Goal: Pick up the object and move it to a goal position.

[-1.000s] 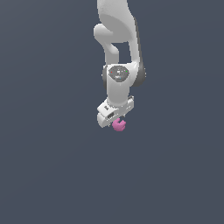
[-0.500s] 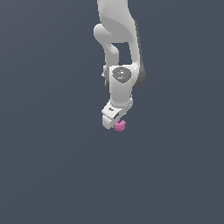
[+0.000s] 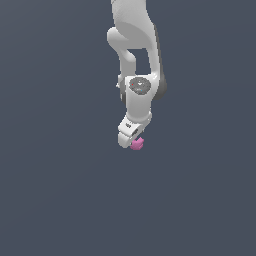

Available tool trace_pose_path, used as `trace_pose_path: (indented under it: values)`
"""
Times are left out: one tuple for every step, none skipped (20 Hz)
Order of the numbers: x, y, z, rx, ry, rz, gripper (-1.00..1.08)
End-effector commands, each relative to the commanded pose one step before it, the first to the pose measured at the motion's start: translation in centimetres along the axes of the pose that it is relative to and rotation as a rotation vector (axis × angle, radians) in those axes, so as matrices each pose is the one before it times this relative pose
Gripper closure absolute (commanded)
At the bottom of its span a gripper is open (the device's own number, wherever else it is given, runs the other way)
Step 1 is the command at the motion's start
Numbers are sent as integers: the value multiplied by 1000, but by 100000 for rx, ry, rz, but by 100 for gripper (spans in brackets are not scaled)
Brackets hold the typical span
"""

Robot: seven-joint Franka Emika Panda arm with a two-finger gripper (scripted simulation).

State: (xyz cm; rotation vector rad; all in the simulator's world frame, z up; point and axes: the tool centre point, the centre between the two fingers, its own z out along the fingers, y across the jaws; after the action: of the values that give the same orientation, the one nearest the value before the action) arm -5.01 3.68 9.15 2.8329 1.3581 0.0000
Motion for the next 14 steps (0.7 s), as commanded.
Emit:
trace_pose_path:
  values:
    - [-23, -22, 413, 42, -33, -38, -92]
    - [0, -15, 297, -1, 3, -49, -92]
    - [-5, -15, 362, -1, 4, -49, -92]
    - [-9, -15, 425, 0, 4, -49, -92]
    - [-5, -22, 485, 0, 6, -69, -92]
    - [-8, -21, 543, 0, 6, -69, -92]
    - [-13, -10, 525, -1, 4, -49, -92]
    - [-5, -7, 459, -2, 4, -49, -92]
    - [4, -4, 391, -5, 3, -49, -92]
    - [-8, 18, 326, 0, 0, 0, -92]
    - [19, 2, 255, -13, -1, -47, -92]
    - [5, 21, 196, 0, 0, 0, -92]
    - [7, 19, 136, 0, 0, 0, -92]
    - [6, 13, 79, 0, 0, 0, -92]
